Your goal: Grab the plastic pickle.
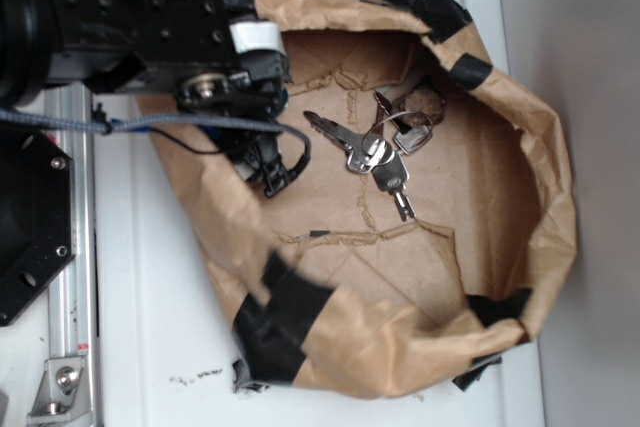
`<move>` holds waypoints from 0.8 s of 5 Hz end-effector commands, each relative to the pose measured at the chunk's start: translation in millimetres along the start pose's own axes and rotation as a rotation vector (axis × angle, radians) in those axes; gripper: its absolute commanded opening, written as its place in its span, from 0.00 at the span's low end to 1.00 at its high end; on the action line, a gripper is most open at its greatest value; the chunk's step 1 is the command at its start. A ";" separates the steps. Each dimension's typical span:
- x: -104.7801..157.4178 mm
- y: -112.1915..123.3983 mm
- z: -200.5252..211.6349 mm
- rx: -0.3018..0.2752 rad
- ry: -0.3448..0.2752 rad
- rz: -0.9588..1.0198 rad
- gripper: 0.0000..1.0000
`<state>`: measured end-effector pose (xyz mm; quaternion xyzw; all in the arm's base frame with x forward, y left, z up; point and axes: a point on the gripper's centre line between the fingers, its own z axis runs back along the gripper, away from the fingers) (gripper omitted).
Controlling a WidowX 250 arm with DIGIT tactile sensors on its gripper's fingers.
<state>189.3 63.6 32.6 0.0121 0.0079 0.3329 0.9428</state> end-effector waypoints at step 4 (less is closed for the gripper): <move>24.1 -39.9 122.4 -0.037 -0.193 -0.447 0.00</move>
